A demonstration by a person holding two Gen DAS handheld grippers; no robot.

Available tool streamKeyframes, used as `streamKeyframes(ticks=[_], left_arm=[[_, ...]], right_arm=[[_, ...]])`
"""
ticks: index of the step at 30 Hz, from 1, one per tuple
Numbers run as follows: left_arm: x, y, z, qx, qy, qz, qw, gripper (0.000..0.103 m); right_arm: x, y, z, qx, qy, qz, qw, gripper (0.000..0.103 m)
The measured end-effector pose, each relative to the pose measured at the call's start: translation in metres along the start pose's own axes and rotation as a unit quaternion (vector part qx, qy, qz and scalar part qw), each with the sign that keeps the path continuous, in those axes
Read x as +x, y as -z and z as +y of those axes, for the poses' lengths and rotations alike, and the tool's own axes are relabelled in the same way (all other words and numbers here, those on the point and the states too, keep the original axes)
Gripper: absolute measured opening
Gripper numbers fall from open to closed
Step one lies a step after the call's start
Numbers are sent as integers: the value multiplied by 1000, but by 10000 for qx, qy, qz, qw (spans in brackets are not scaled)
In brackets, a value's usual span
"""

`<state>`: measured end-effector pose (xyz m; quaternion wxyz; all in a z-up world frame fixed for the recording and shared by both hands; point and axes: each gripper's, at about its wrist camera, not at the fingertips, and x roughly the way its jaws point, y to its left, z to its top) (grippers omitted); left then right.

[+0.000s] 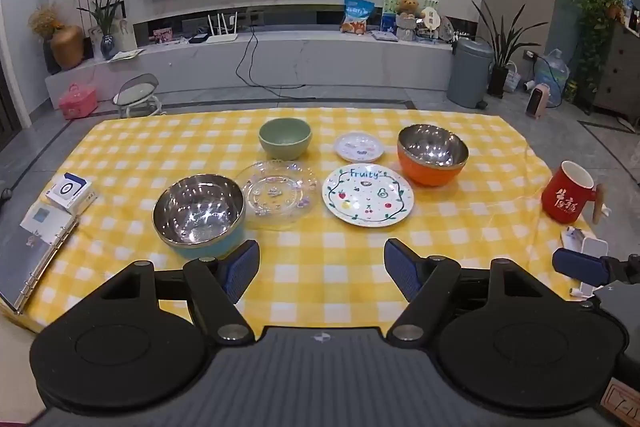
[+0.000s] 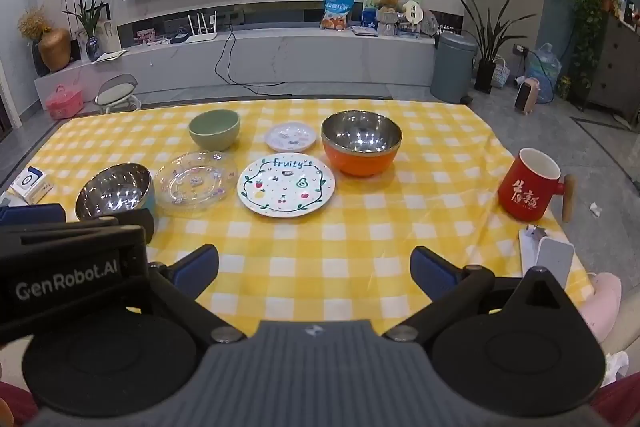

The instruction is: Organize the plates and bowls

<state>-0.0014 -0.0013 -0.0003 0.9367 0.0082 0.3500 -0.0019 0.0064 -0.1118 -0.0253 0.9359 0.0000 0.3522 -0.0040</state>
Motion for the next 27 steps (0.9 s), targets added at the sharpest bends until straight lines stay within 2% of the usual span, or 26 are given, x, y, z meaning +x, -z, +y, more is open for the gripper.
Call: streamKeyframes(ticks=[4,8,22,27], left_arm=[[5,-2,-13,50,-121,83,9999,84],[2,1,2,-149,45,18,9999,84],[1,1,-6,19,-11,54,10000,85],[2,1,-4,-109,21,74,9999,85]], right_arm=[[1,-1,-3,154,-92,87,9998,100],[5,1,-7,205,-107,171,9996,100],[6,5,-7,299,-113,168,9993,100],[3,5,-4,246,-2,103,9996,100]])
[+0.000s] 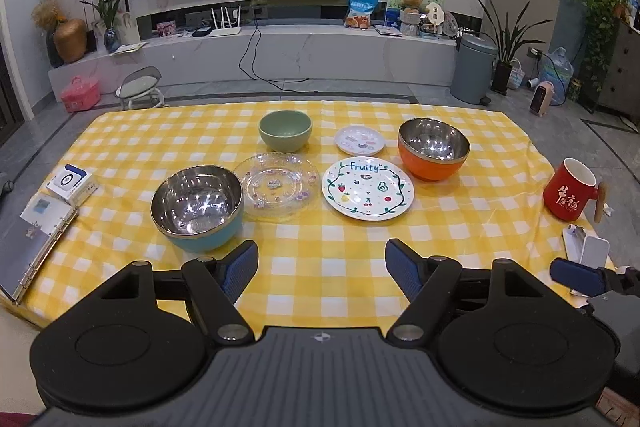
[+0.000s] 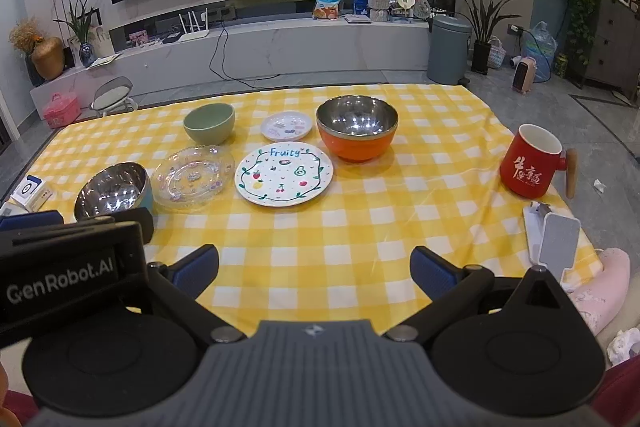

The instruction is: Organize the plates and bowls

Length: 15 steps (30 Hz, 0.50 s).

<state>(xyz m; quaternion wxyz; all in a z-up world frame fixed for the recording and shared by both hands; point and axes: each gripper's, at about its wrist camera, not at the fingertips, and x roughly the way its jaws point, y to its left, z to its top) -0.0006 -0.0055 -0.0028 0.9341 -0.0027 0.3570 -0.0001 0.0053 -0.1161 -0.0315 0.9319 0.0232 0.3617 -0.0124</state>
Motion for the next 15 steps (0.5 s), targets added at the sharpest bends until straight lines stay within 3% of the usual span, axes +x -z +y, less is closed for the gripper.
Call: streamKeyframes(ticks=[4,15], left_arm=[[-3,1,-5,114,-124,-90,9998,85],[-1,1,-4,75,-16,-28,10000,85]], right_arm=[[-2,1,3,-87,145,-148,9997,100],[1,-1,7,-113,82,-44,9999,99]])
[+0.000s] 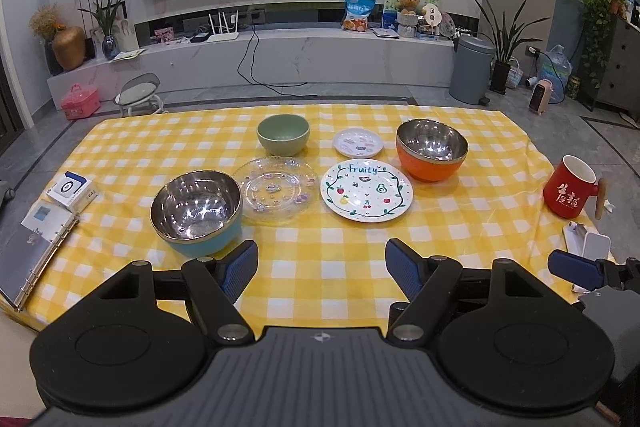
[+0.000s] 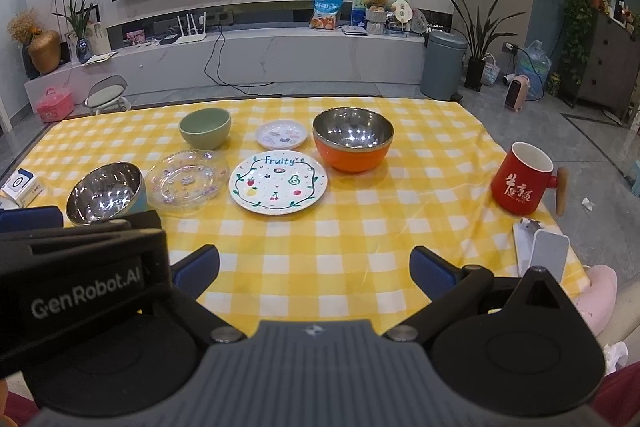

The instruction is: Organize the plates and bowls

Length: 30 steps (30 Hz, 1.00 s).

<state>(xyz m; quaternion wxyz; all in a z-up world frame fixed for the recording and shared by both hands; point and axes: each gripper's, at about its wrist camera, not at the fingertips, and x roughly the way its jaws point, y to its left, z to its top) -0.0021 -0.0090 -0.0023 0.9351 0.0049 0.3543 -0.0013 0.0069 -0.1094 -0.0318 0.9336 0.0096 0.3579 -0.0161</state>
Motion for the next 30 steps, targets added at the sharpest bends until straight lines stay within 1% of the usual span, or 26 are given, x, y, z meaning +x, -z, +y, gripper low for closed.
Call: streamKeyframes(ticks=[9,20,30], left_arm=[[2,1,-1,-8,37,32,10000,85],[-1,2,-1,-68,59,-54,9999,85],[-2,2,-1,-87,55,-80,9999,85]], right_arm=[[2,2,0,8,-57,60,10000,99],[1,1,-4,96,-131,55,9999,99],[0,1,-2,74,-111,77,9999,99]])
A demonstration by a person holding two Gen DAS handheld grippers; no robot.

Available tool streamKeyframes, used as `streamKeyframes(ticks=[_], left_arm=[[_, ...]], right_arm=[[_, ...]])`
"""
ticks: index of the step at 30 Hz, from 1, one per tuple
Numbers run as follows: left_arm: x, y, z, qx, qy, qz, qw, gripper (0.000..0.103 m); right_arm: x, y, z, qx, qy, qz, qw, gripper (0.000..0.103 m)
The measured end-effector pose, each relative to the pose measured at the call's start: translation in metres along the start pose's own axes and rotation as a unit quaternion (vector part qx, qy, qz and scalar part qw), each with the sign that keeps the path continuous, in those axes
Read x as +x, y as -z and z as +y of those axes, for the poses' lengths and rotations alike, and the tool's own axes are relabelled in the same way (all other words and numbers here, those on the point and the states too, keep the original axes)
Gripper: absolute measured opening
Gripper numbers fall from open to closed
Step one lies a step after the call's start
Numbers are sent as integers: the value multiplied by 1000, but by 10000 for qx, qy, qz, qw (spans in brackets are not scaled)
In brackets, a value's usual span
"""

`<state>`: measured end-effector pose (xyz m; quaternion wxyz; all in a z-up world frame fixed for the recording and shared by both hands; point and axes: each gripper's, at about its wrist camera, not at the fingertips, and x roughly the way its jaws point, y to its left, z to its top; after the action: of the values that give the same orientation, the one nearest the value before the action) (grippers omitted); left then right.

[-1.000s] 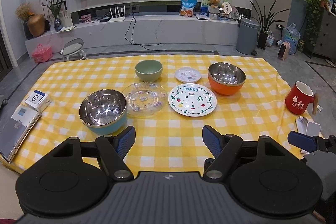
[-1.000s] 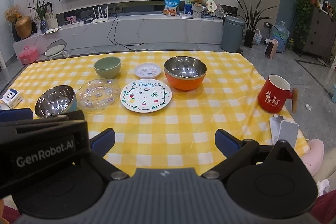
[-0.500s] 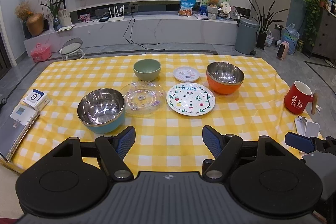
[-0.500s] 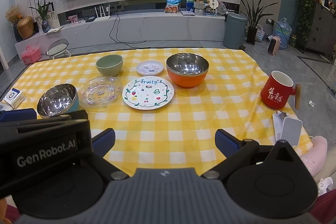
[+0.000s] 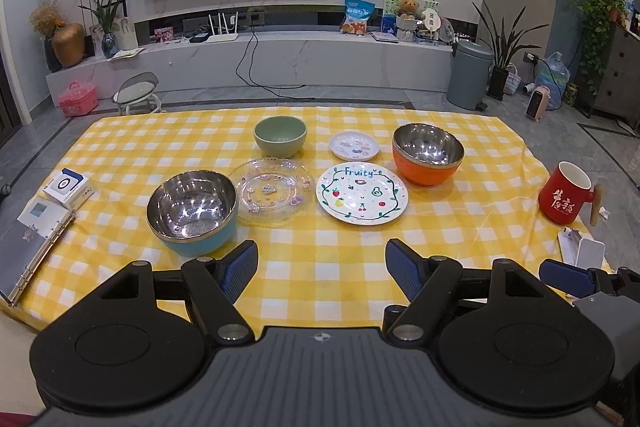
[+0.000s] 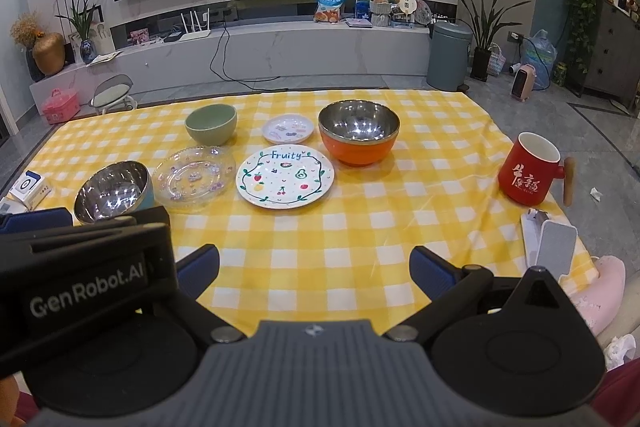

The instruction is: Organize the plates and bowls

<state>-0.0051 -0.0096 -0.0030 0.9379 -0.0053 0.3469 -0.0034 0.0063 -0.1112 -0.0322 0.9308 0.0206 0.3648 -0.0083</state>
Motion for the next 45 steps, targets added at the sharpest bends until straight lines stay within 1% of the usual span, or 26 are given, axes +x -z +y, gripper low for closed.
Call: streamKeyframes(ticks=[7,10,13,15,18,22,26,30,32,35,37,39,41,43,45], left_arm=[[0,0,0,3,3,9,10000,85],[0,0,-1,3,20,5,10000,85],[1,1,-3,45,33,14,10000,85],[2,1,-4,11,14,24,10000,85],[1,0,-3,-26,-74,-43,10000,85],[3,0,0,35,-76,-37,10000,85],[4,0,0,65,-143,-53,9999,85],[6,0,3,46,-145,-50,9999,85],[6,0,7,-29,-151,-109,9998,85],[10,1,16,-51,-78,-123,9999,85],[11,1,22,-69,-59,-205,9997,85],[14,-1,28,-138,-114,-255,9995,85],[18,-3,37,-261,-231,-267,9990,85],[24,-4,49,-361,-404,-303,9981,85],[30,-6,64,-466,-619,-346,9964,85]], right_arm=[[0,0,-1,15,-2,-8,10000,99],[1,1,-2,40,-85,-9,10000,99],[2,2,-4,60,-253,20,9997,99],[2,2,-2,57,-212,3,9998,99],[4,1,-1,131,-218,123,9996,99],[9,3,-2,266,-403,229,9986,99],[11,3,-1,277,-351,250,9987,100],[10,2,2,124,-260,192,9994,100],[10,1,4,64,-259,166,9995,100],[16,-2,7,1,-291,218,9993,100],[21,-2,10,8,-293,227,9993,100],[26,-2,14,-38,-347,166,9993,100],[36,-2,21,-118,-357,215,9991,100],[50,-4,27,-125,-473,344,9982,100],[63,-7,35,-126,-567,355,9977,100]])
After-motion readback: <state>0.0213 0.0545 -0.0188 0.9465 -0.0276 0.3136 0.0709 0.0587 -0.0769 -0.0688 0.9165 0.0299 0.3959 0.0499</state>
